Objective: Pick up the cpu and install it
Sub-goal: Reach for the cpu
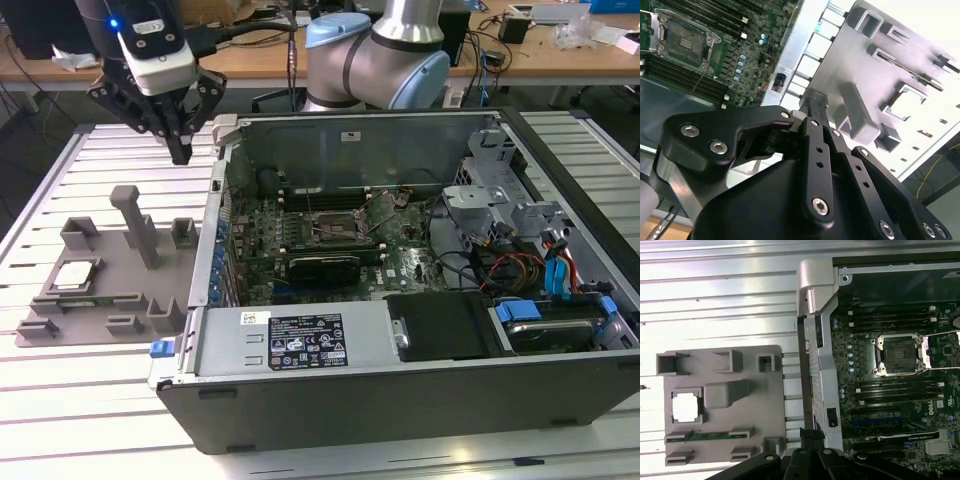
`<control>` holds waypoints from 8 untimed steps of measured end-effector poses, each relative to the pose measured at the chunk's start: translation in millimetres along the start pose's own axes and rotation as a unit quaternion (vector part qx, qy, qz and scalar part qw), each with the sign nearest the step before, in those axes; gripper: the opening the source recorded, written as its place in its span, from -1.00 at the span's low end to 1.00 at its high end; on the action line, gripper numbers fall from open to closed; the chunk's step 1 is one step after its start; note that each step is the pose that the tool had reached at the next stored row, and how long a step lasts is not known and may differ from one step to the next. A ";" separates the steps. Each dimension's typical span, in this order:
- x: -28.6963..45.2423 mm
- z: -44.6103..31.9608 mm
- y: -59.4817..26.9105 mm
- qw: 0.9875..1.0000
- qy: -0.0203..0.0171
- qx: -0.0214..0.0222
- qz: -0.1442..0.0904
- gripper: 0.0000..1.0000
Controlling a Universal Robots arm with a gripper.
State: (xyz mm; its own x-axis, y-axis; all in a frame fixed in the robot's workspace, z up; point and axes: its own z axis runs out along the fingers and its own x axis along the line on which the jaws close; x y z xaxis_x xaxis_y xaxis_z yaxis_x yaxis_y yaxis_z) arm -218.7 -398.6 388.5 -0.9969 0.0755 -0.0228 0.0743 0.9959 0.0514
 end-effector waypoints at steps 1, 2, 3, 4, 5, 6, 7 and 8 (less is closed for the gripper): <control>2.0 0.4 -0.1 1.000 0.000 0.000 0.000 -0.79; 4.4 0.9 -0.2 1.000 0.000 0.000 0.000 -0.79; 7.3 1.5 -0.3 1.000 0.000 0.000 0.000 -0.79; 10.0 2.0 -0.4 1.000 0.000 0.000 0.000 -0.79; 11.9 2.4 -0.5 1.000 0.000 -0.001 0.000 -0.79; 13.4 2.7 -0.5 1.000 0.000 -0.001 0.000 -0.79; 16.0 3.0 -0.6 1.000 0.000 -0.001 0.000 -0.79; 19.4 3.6 -0.7 1.000 0.000 -0.001 0.000 -0.79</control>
State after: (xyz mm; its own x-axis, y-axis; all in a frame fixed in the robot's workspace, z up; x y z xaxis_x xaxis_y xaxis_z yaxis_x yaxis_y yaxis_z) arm -238.1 -397.7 384.4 -0.9969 0.0755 -0.0227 0.0742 0.9958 0.0536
